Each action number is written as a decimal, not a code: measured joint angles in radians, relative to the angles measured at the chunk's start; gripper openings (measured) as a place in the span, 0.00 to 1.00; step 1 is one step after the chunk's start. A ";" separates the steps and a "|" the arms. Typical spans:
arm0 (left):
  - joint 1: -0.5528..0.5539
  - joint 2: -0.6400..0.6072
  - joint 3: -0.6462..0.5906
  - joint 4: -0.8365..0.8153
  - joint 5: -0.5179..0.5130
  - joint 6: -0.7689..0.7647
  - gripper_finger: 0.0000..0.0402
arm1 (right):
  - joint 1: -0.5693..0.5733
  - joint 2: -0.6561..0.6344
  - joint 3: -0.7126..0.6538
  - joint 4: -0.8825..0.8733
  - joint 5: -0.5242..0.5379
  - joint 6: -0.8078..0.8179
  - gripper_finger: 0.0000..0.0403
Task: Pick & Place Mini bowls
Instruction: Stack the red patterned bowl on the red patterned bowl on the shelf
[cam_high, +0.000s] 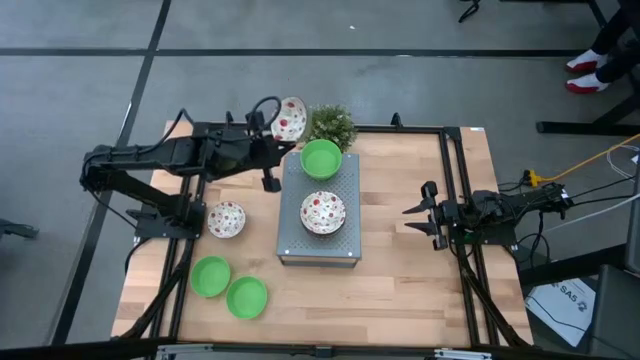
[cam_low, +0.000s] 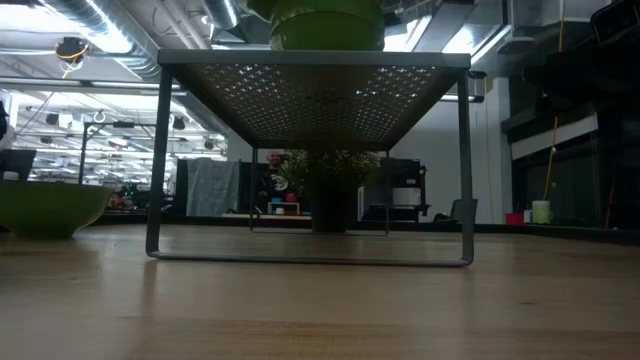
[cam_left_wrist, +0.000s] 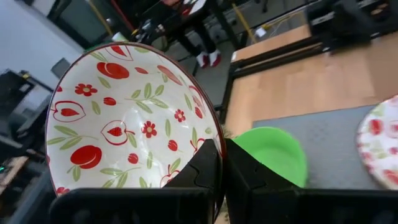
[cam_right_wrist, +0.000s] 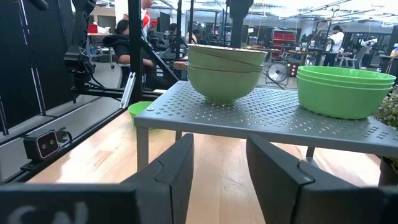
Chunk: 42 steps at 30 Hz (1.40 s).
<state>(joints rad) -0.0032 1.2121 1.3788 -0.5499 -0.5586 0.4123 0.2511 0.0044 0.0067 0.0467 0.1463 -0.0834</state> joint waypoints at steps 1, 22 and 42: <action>-0.010 0.000 0.000 -0.002 0.001 -0.006 0.01 | 0.000 0.000 0.000 0.000 0.000 0.000 0.37; -0.195 0.136 0.082 -0.087 0.028 -0.099 0.01 | 0.000 0.000 0.000 0.000 0.000 0.000 0.37; -0.126 0.337 0.342 -0.454 0.307 -0.217 0.01 | 0.000 0.000 0.000 0.000 0.000 0.000 0.37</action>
<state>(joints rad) -0.1287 1.5493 1.7210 -1.0037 -0.2520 0.1949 0.2508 0.0044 0.0070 0.0467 0.1463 -0.0834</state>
